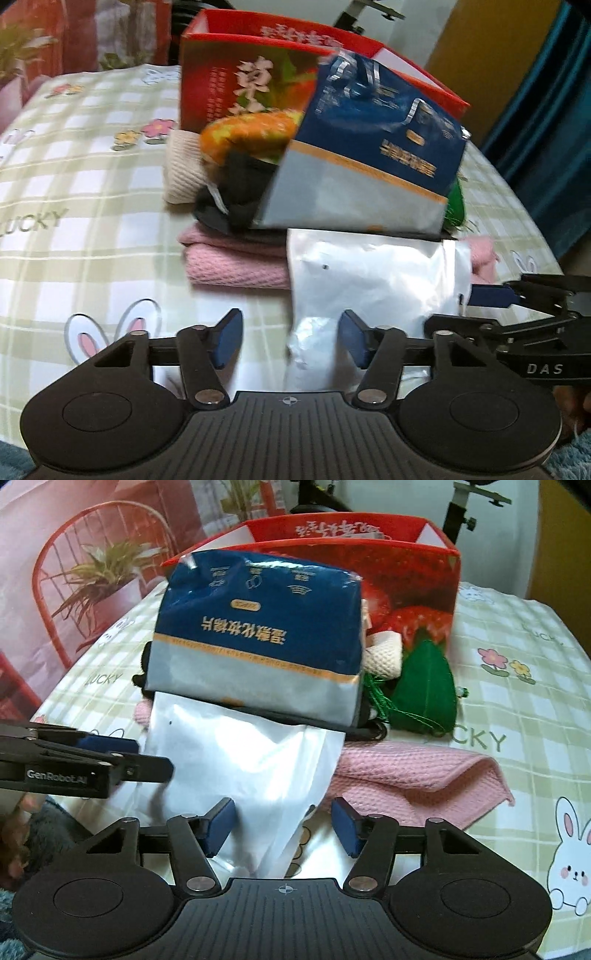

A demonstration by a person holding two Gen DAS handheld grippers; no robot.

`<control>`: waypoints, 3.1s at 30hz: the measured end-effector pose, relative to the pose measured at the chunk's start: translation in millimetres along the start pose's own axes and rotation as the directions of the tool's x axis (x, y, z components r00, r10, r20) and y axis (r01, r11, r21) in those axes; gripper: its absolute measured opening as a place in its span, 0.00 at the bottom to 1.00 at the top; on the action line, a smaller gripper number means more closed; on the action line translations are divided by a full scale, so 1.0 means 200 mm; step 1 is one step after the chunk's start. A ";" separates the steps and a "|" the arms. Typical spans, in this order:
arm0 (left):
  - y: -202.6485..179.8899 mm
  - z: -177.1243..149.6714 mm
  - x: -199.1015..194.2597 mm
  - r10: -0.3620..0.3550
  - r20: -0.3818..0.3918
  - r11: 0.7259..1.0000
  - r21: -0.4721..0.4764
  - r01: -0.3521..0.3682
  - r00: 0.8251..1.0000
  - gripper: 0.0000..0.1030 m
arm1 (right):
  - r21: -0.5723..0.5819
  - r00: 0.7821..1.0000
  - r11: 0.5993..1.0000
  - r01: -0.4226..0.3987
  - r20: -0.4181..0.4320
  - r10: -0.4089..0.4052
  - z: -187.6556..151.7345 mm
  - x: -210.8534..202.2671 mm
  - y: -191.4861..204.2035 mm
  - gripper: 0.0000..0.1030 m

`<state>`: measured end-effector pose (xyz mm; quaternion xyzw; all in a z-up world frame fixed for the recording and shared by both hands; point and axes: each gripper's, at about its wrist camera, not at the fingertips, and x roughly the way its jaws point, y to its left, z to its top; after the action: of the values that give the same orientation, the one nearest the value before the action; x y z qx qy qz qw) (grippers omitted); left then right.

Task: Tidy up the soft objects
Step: 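Close both grippers on the white foil bag, then lift the white foil bag with both grippers and lower it into the red box, then open both grippers and move them to the blue wipes pack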

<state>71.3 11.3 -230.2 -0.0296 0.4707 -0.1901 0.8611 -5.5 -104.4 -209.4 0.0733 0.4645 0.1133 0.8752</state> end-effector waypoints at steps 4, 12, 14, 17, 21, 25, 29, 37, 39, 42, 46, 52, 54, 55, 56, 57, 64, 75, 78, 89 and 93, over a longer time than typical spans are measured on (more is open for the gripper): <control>-0.01 -0.01 0.02 -0.033 -0.007 0.999 0.005 0.033 0.999 0.50 | -0.003 1.000 1.000 -0.022 -0.006 0.022 0.00 0.00 -0.01 0.48; 0.01 -0.01 0.05 -0.091 -0.012 0.996 -0.026 0.090 0.996 0.49 | 0.030 0.995 0.995 -0.092 -0.037 0.093 0.00 0.05 -0.03 0.44; 0.00 -0.01 0.05 -0.104 -0.014 0.994 -0.016 0.104 0.994 0.49 | 0.018 0.995 0.995 -0.096 -0.039 0.097 0.01 0.06 -0.02 0.44; -0.02 -0.01 0.06 -0.095 -0.016 0.995 0.006 0.096 0.995 0.49 | 0.010 0.994 0.995 -0.102 -0.041 0.102 0.01 0.07 -0.02 0.44; -0.03 -0.01 0.07 -0.111 -0.021 0.994 0.004 0.111 0.994 0.48 | 0.010 0.994 0.995 -0.104 -0.031 0.104 0.01 0.07 -0.02 0.42; -0.02 -0.01 0.03 -0.131 0.003 0.991 0.005 0.131 0.991 0.48 | -0.022 0.993 0.993 -0.113 0.012 0.114 0.02 0.02 0.01 0.37; -0.03 0.00 -0.03 -0.142 0.040 0.990 0.018 0.141 0.989 0.47 | -0.027 0.993 0.994 -0.110 0.045 0.111 0.03 -0.02 0.01 0.36; -0.04 0.00 -0.12 -0.151 0.083 0.988 0.038 0.149 0.985 0.44 | -0.045 0.989 0.994 -0.103 0.102 0.107 0.05 -0.11 0.02 0.35; -0.05 0.00 -0.14 -0.154 0.094 0.988 0.047 0.150 0.984 0.44 | -0.053 0.988 0.994 -0.097 0.113 0.103 0.06 -0.13 0.03 0.35; -0.05 0.01 -0.20 -0.154 0.130 0.987 0.063 0.147 0.979 0.44 | -0.075 0.984 0.993 -0.094 0.146 0.104 0.08 -0.18 0.05 0.35; -0.05 0.09 -0.30 -0.186 0.182 0.982 0.050 0.180 0.966 0.44 | -0.075 0.972 0.992 -0.104 0.203 0.118 0.14 -0.27 0.05 0.35; -0.03 0.31 -0.44 -0.240 0.289 0.968 -0.003 0.251 0.927 0.44 | -0.126 0.942 0.987 -0.095 0.310 0.130 0.33 -0.43 0.06 0.35; -0.05 0.39 -0.48 -0.228 0.322 0.971 0.005 0.239 0.919 0.44 | -0.143 0.929 0.985 -0.094 0.344 0.138 0.41 -0.47 0.06 0.35; -0.06 0.43 -0.50 -0.222 0.337 0.973 0.011 0.232 0.915 0.44 | -0.148 0.923 0.985 -0.091 0.358 0.139 0.45 -0.48 0.05 0.35; -0.07 0.47 -0.50 -0.216 0.351 0.975 0.020 0.223 0.911 0.44 | -0.155 0.918 0.984 -0.083 0.372 0.136 0.49 -0.49 0.05 0.35; -0.08 0.51 -0.51 -0.208 0.368 0.977 0.034 0.210 0.906 0.44 | -0.166 0.913 0.984 -0.070 0.386 0.130 0.53 -0.49 0.05 0.35; -0.18 0.79 -0.43 -0.126 0.447 0.990 0.116 0.082 0.886 0.44 | -0.193 0.890 0.981 0.017 0.450 0.074 0.82 -0.41 -0.02 0.35; -0.26 1.06 -0.04 -0.059 0.363 0.988 0.153 0.003 0.930 0.44 | -0.105 0.918 0.991 0.089 0.395 -0.041 1.03 -0.01 -0.28 0.35; -0.26 1.06 0.06 -0.056 0.305 0.989 0.147 0.011 0.951 0.44 | -0.075 0.928 0.993 0.089 0.368 -0.055 1.01 0.06 -0.33 0.35; -0.25 1.04 0.17 -0.023 0.231 0.989 0.148 -0.011 0.973 0.55 | -0.003 0.940 0.995 0.100 0.329 -0.093 0.92 0.14 -0.42 0.39; -0.23 1.03 0.11 -0.027 0.242 0.990 0.140 -0.008 0.970 0.57 | 0.018 0.934 0.997 0.081 0.349 -0.083 0.87 0.08 -0.41 0.39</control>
<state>237.9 -66.3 -122.9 0.0054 0.3469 -0.2216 0.9113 158.5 -183.8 -145.1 0.0742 0.3047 0.0612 0.9476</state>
